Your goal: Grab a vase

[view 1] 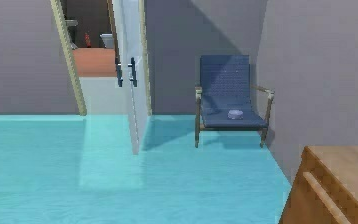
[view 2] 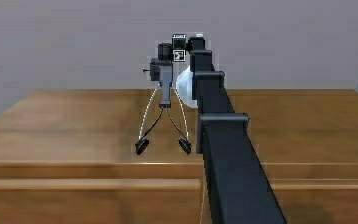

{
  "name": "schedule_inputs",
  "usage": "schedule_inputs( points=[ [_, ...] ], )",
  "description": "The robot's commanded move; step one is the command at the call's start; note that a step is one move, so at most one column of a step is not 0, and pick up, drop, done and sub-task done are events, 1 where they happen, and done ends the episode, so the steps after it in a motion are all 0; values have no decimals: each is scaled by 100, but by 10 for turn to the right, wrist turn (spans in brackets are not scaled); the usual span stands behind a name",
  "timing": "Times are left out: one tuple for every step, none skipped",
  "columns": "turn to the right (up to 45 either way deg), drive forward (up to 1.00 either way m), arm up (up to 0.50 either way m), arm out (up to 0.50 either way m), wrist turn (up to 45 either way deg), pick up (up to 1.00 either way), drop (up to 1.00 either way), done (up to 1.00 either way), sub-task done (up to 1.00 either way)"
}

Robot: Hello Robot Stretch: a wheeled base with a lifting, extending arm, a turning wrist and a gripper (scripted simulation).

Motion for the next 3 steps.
schedule_inputs(
  points=[
    [0,0,0,0,450,0,0,0,0],
    [0,0,0,0,450,0,0,0,0],
    [0,0,0,0,450,0,0,0,0]
  ],
)
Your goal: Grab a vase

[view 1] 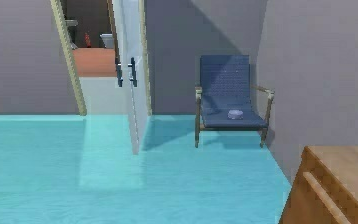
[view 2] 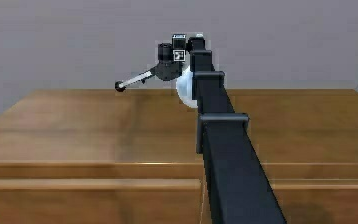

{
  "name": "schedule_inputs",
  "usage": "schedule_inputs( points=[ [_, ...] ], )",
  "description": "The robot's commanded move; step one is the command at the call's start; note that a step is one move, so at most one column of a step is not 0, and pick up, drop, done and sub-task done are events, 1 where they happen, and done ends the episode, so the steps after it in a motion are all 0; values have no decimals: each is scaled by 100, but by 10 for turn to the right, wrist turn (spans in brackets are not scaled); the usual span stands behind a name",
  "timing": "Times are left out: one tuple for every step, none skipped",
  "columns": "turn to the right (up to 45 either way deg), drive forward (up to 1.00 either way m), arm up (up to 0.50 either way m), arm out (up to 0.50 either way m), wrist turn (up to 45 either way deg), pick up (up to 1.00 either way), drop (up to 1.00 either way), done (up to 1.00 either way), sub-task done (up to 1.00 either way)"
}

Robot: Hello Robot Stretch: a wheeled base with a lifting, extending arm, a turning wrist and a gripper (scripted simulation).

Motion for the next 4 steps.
schedule_inputs(
  points=[
    [0,0,0,0,450,0,0,0,0],
    [0,0,0,0,240,0,0,0,0],
    [0,0,0,0,0,100,0,0,0],
    [0,0,0,0,0,0,0,100,0]
  ],
)
